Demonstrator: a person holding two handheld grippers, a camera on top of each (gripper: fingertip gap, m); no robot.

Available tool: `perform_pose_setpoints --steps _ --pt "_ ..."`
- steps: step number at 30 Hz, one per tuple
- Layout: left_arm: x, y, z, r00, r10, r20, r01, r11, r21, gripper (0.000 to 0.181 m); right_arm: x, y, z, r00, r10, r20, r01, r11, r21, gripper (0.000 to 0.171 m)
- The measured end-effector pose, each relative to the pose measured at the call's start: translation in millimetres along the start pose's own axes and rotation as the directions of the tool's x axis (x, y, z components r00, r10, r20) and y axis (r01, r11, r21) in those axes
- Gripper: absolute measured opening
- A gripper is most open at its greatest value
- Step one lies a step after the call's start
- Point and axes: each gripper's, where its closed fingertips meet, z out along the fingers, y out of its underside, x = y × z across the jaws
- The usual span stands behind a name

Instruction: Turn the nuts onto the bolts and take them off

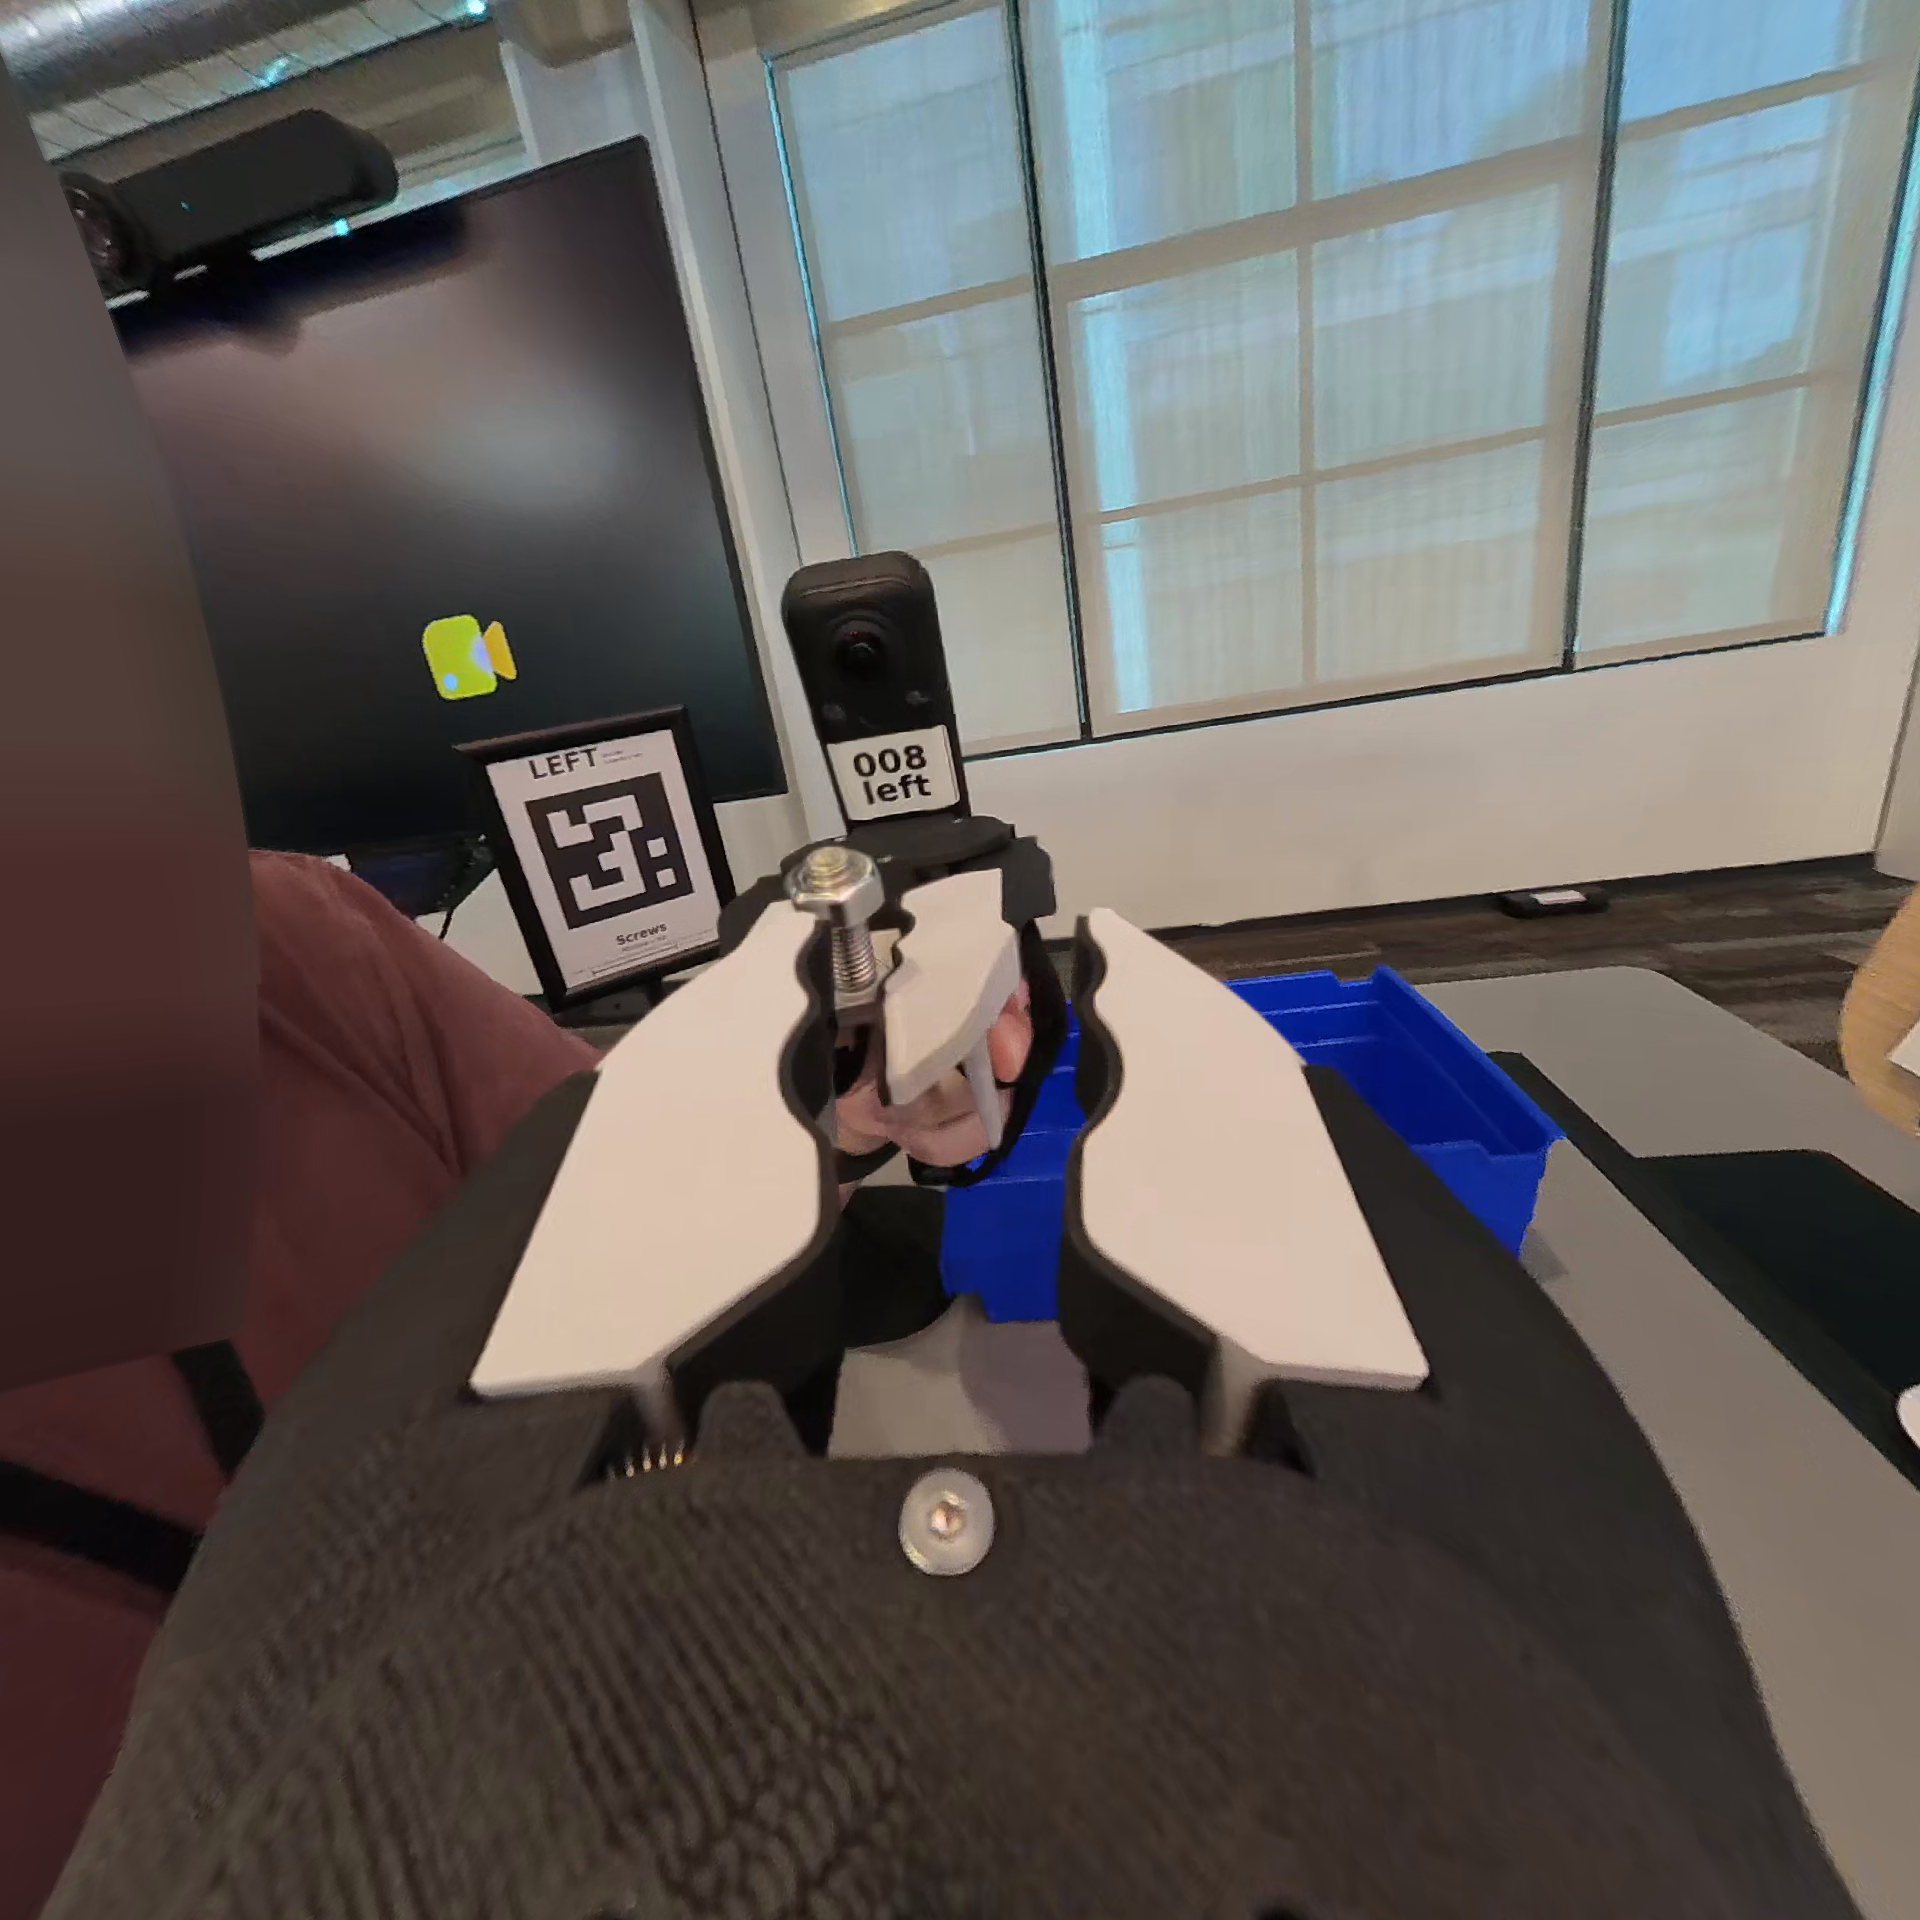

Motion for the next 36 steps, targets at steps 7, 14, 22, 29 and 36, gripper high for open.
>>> perform_pose_setpoints --steps 7,14,22,29,36 --pt "-0.7 0.8 0.3 1.0 0.002 0.003 -0.002 1.0 -0.004 0.014 -20.1 5.7 15.5 0.996 -0.076 0.037 0.078 0.996 -0.05 0.035" --pt "-0.6 4.3 1.4 1.0 -0.009 -0.003 0.009 1.0 -0.025 0.014 -19.3 8.1 14.8 0.997 -0.073 0.026 0.075 0.994 -0.081 0.019" --pt "-6.9 14.3 4.3 0.998 0.031 0.053 -0.026 0.996 -0.086 0.015 -15.7 15.7 14.3 0.992 -0.126 -0.018 0.122 0.98 -0.16 0.019" --pt "-8.7 17.2 6.0 0.997 0.045 0.066 -0.038 0.994 -0.1 0.02 -14.9 16.8 14.3 0.992 -0.123 -0.013 0.12 0.98 -0.159 0.018" --pt "-7.7 16.6 6.6 0.996 0.055 0.064 -0.049 0.994 -0.095 0.014 -16.9 17.4 15.1 0.992 -0.127 0.004 0.126 0.98 -0.155 0.019"
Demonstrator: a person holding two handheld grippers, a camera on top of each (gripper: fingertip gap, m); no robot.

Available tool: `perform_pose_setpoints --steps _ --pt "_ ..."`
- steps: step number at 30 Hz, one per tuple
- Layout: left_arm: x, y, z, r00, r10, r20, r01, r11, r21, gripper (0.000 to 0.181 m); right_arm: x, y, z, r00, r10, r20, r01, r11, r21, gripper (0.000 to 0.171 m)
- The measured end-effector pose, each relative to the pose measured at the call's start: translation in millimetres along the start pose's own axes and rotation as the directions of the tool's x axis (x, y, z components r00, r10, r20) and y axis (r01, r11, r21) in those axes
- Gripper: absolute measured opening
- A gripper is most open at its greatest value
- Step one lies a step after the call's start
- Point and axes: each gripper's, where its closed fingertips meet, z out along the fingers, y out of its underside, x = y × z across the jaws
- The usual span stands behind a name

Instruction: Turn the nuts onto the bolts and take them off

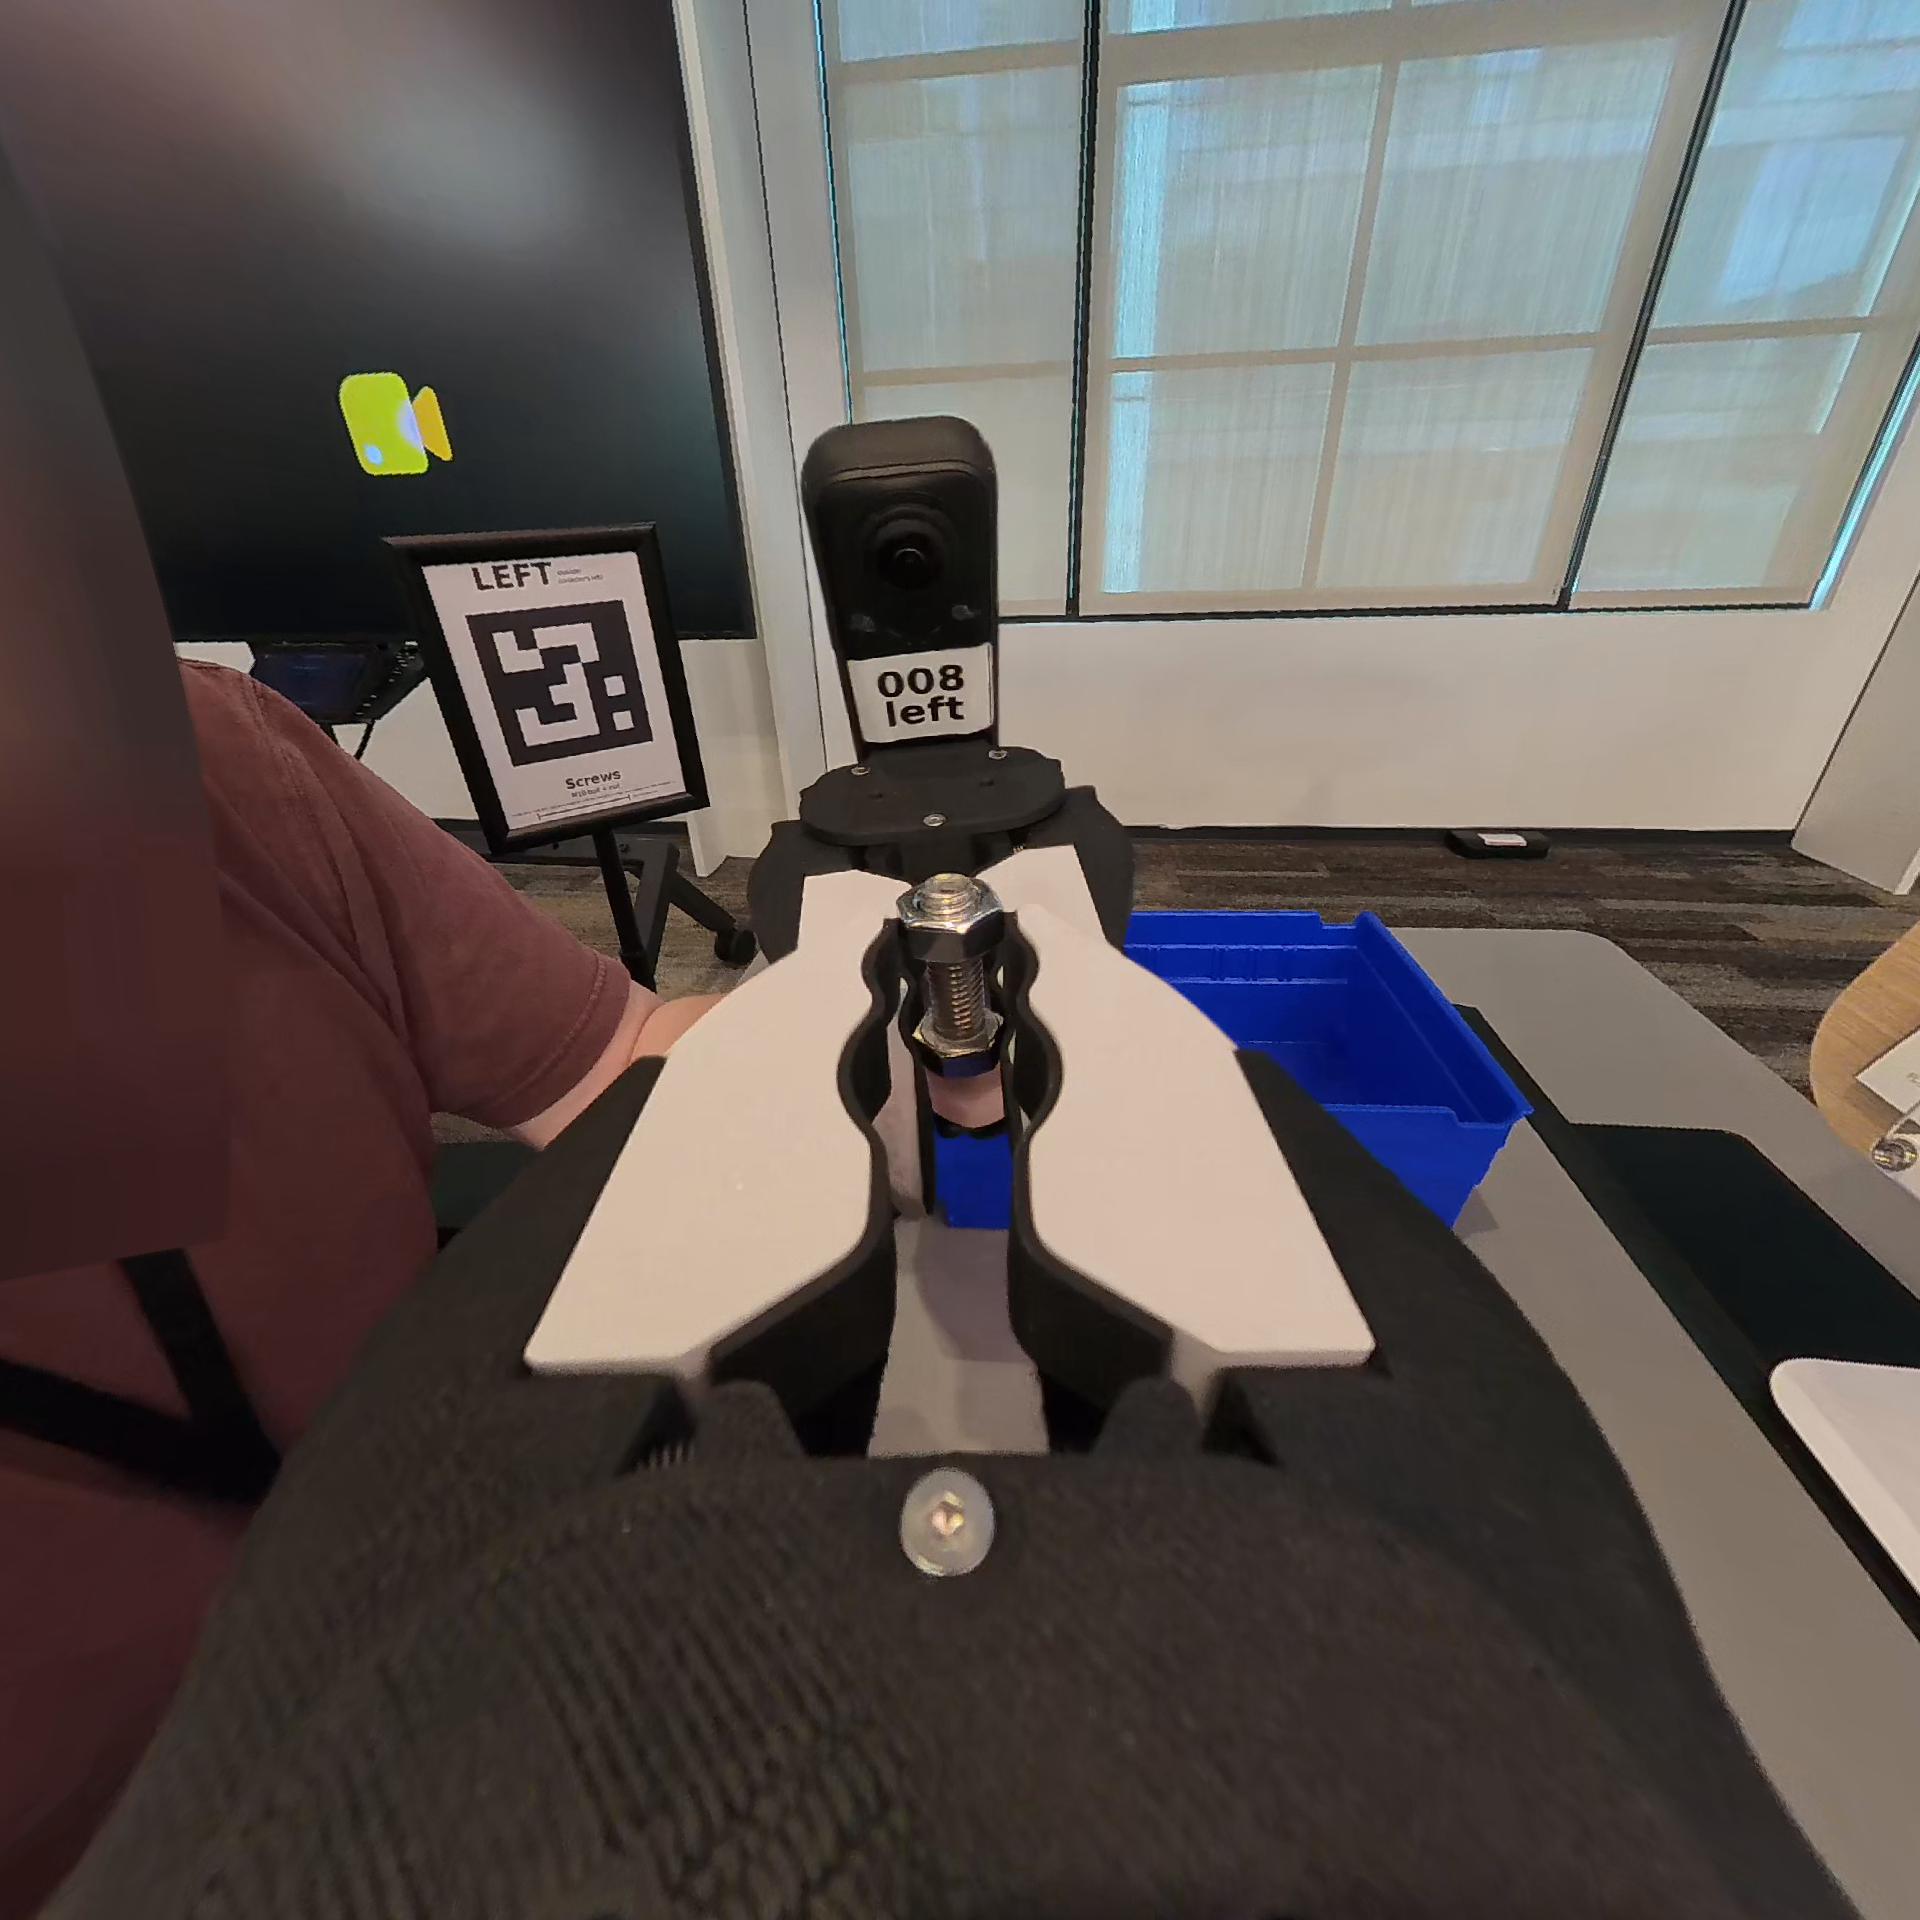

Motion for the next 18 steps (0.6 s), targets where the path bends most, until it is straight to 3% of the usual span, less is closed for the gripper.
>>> perform_pose_setpoints --steps 1,3,4,8,14,18 --pt "-0.7 -0.7 -0.2 1.0 0.005 0.008 -0.005 1.0 0.003 0.014 0.3 -1.1 -0.4 1.0 -0.005 -0.005 0.005 1.0 0.006 0.02" --pt "-0.2 -1.2 -0.4 1.0 0.004 0.007 -0.004 1.0 0.003 0.014 3.0 -5.6 -1.0 0.999 -0.013 -0.04 0.014 1.0 0.027 0.043" --pt "-1.2 -1.3 -0.2 1.0 0.005 0.015 -0.005 1.0 0.003 0.014 4.4 -6.8 -1.2 0.998 -0.019 -0.06 0.02 0.999 0.028 0.045" --pt "-1.2 -0.5 0.8 1.0 0.006 0.019 -0.006 1.0 -0.002 0.014 8.7 -6.5 -1.8 0.994 -0.038 -0.106 0.039 0.999 0.01 0.042" --pt "3.7 -5.2 -1.2 1.0 -0.01 -0.02 0.011 1.0 0.024 0.013 11.4 -9.3 -16.9 0.998 0.012 -0.06 -0.01 0.999 0.035 0.037" --pt "2.9 -3.4 -0.2 1.0 -0.009 -0.014 0.009 1.0 0.014 0.013 0.4 -12.6 -7.0 1.0 0.0 -0.03 0.001 0.999 0.046 0.039"
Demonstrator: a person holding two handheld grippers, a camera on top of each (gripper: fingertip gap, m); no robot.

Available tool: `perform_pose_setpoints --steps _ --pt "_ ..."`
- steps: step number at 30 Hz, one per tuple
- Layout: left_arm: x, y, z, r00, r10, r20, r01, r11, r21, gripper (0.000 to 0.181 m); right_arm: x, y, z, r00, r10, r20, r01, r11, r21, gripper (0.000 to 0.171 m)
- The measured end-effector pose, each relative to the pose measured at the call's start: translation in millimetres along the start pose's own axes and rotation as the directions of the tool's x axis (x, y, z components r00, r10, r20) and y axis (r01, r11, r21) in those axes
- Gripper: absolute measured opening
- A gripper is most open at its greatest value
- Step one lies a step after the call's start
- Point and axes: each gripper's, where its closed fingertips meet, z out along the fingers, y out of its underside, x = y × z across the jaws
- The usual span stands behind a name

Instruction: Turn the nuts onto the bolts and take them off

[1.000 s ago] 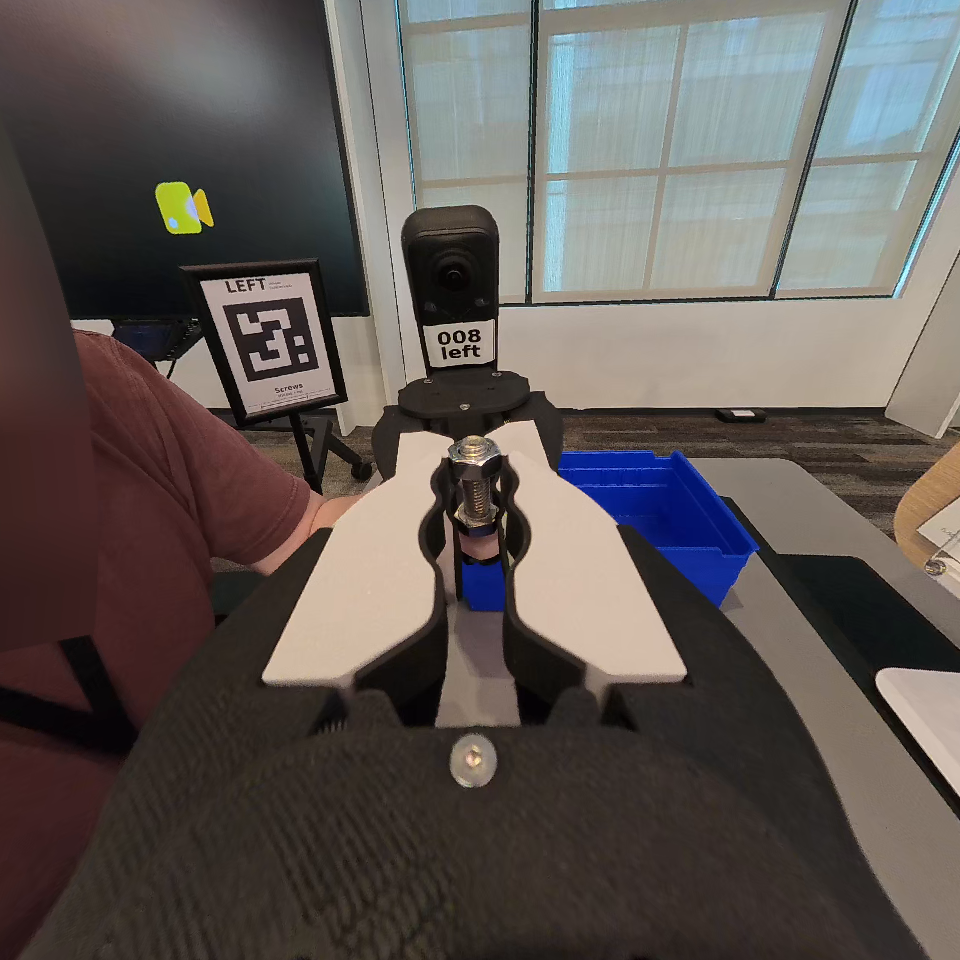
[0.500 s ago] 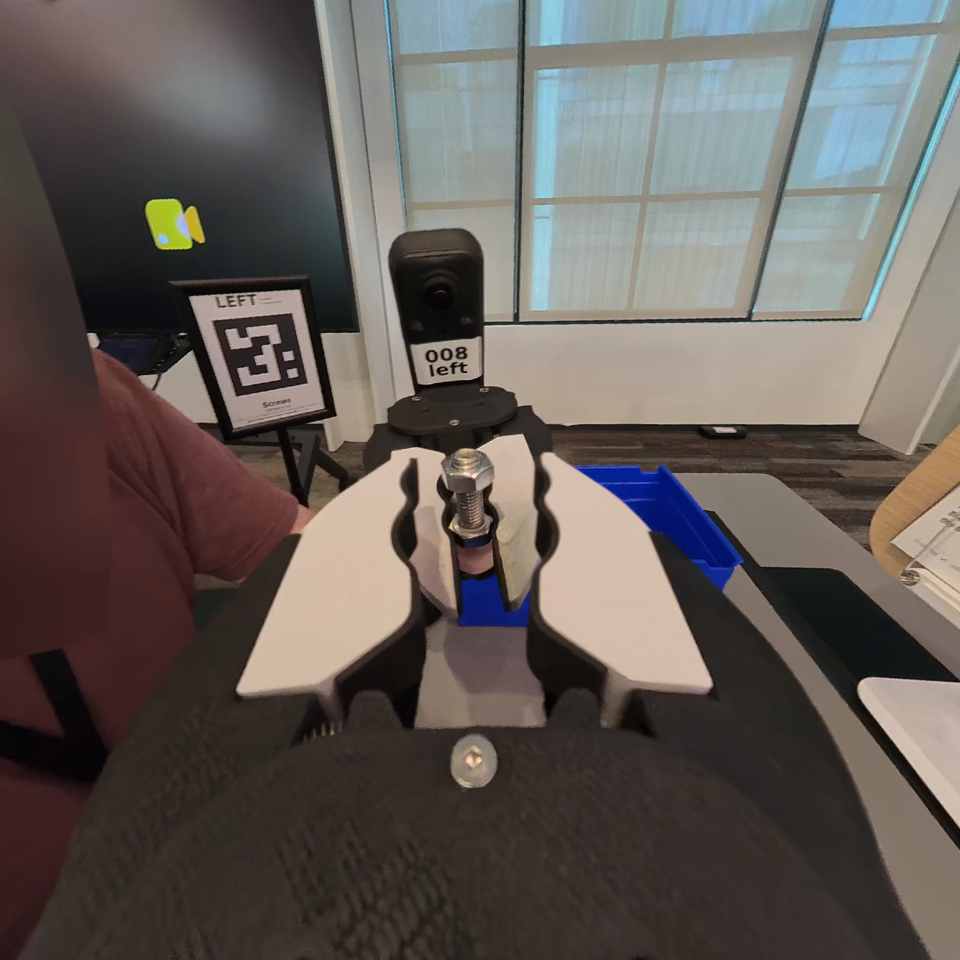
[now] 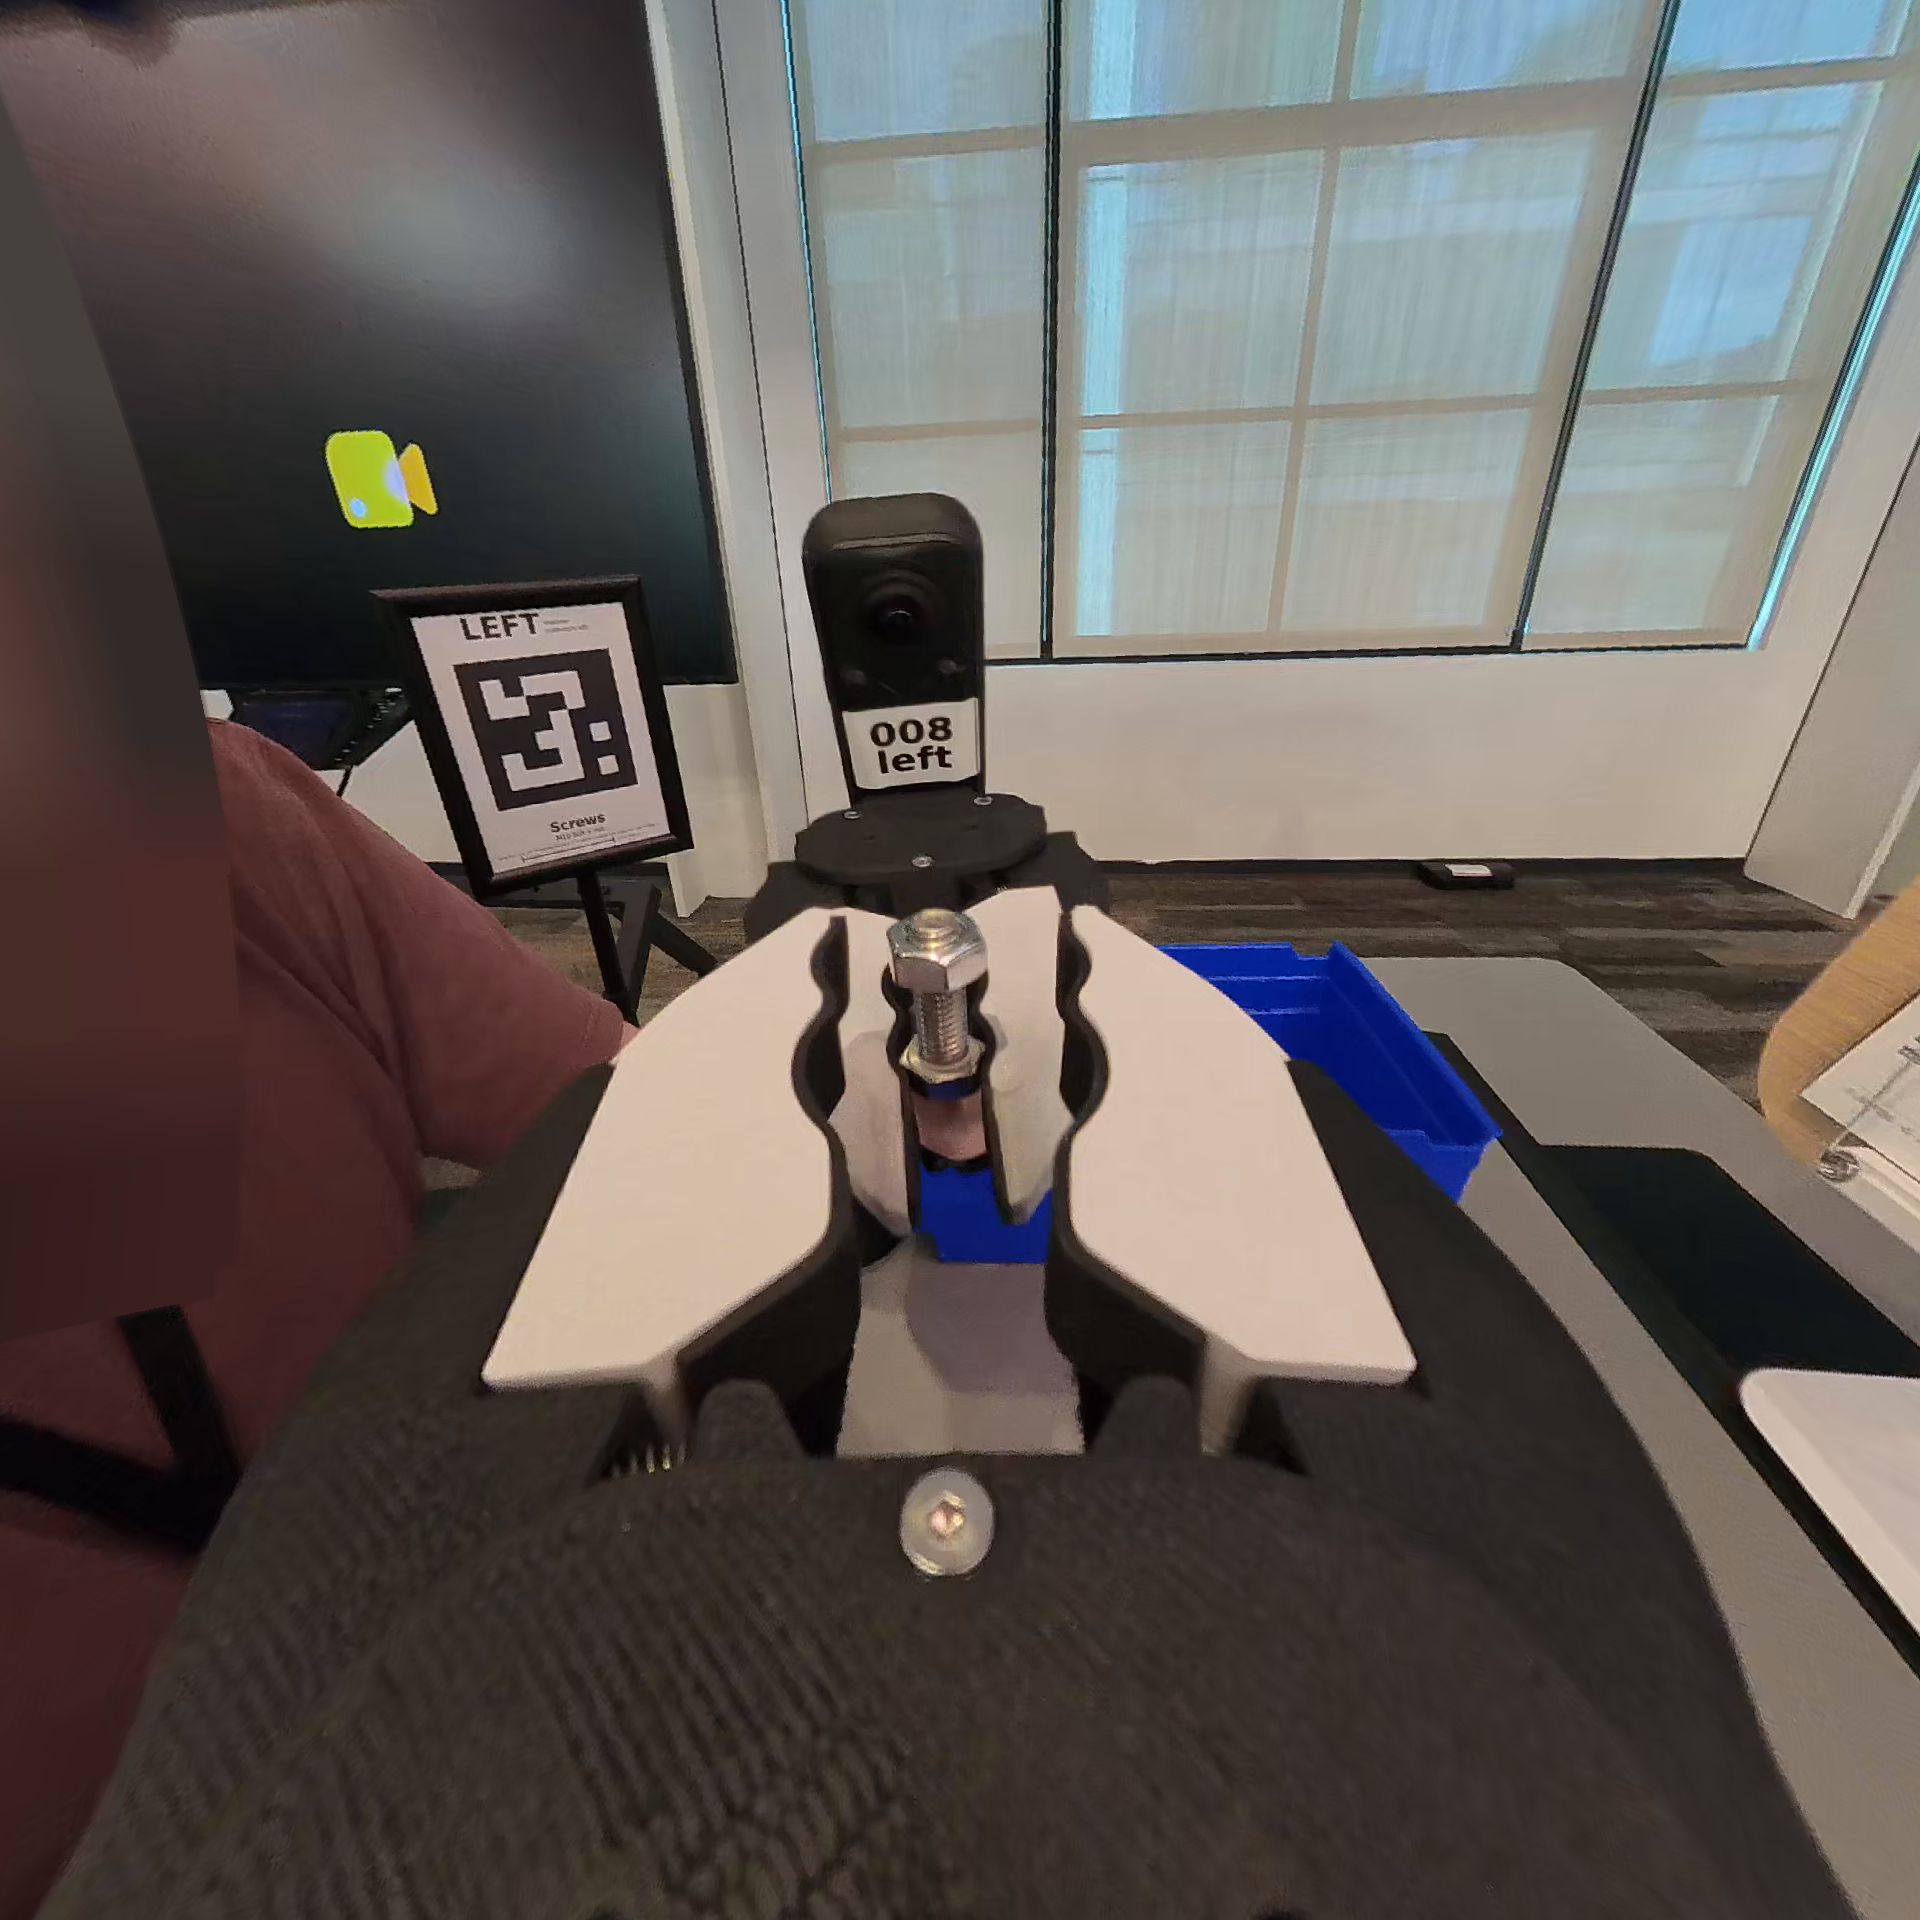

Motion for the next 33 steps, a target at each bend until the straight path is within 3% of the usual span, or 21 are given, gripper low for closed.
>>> perform_pose_setpoints --steps 33 --pt "14.9 -11.6 -4.3 0.997 -0.002 -0.072 0.005 0.999 0.048 0.014 -6.6 -9.4 -13.0 0.992 0.069 0.106 -0.075 0.996 0.052 0.033"
